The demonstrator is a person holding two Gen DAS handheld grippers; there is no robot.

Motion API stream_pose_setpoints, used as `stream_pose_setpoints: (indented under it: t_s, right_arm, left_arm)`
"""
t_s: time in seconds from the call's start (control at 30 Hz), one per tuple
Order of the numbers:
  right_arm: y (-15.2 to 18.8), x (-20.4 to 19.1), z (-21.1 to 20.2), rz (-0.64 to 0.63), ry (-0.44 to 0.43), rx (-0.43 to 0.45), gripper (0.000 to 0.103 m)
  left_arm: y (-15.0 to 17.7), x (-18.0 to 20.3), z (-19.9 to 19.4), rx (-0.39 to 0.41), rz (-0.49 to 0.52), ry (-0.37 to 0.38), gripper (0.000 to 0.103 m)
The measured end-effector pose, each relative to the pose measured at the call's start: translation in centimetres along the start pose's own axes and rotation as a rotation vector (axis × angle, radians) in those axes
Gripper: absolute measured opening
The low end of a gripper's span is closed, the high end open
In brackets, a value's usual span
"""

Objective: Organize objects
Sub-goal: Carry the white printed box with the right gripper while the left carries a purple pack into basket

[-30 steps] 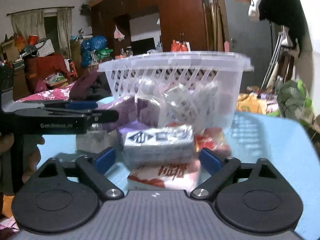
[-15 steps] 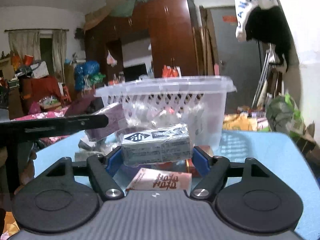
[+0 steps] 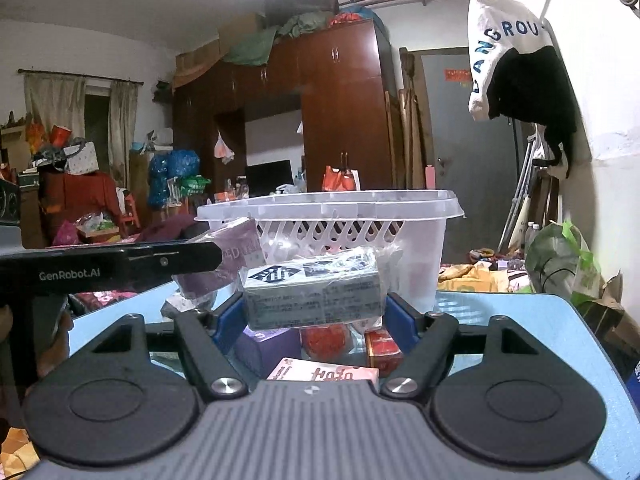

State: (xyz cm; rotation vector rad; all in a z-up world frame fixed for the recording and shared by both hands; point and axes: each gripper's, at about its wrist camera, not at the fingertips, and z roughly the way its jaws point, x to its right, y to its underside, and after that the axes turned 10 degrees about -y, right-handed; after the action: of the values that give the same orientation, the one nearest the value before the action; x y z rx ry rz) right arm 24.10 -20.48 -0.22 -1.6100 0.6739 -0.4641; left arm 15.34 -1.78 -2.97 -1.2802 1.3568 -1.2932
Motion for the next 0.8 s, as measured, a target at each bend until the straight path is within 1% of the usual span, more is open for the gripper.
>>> stream_pose_setpoints:
  t_s: [0.2, 0.3, 0.4, 0.57, 0.63, 0.67, 0.73, 0.8]
  right_arm:
    - [0.2, 0.1, -0.4, -0.005, -0.010, 0.034, 0.076]
    - [0.3, 0.1, -0.5, -0.009, -0.013, 0.045, 0.076]
    - [0.3, 0.2, -0.6, -0.009, -0.014, 0.055, 0.076]
    - [0.4, 0.4, -0.9, 0.004, -0.013, 0.080, 0.076]
    - [0.4, 0.3, -1.4, 0.005, 0.007, 0.117, 0.076]
    - [0.4, 0.0, -1.7, -0.014, 0.028, 0.139, 0.076]
    - [-0.6, -0.5, -1.8, -0.040, 0.025, 0.158, 0.076]
    - [-3.0, -0.5, -1.6, -0.056, 0.015, 0.184, 0.076]
  left_arm:
    - [-0.1, 0.2, 0.0, 0.007, 0.009, -0.005, 0.044]
    - [-0.1, 0.7, -0.1, 0.012, 0.040, -0.008, 0.044]
    - [0.0, 1.1, -0.4, 0.034, 0.061, -0.014, 0.044]
    - [0.0, 0.8, -1.3, 0.090, 0.039, -0.038, 0.044]
    - [-0.3, 0.6, -1.5, 0.096, 0.007, -0.039, 0.044]
    - [-0.8, 0.8, -1.5, 0.095, 0.016, -0.041, 0.044]
    - [-2.6, 1.5, -1.6, 0.132, 0.068, -0.060, 0.044]
    - [-5.7, 1.7, -1.0, 0.159, 0.090, -0.073, 0.044]
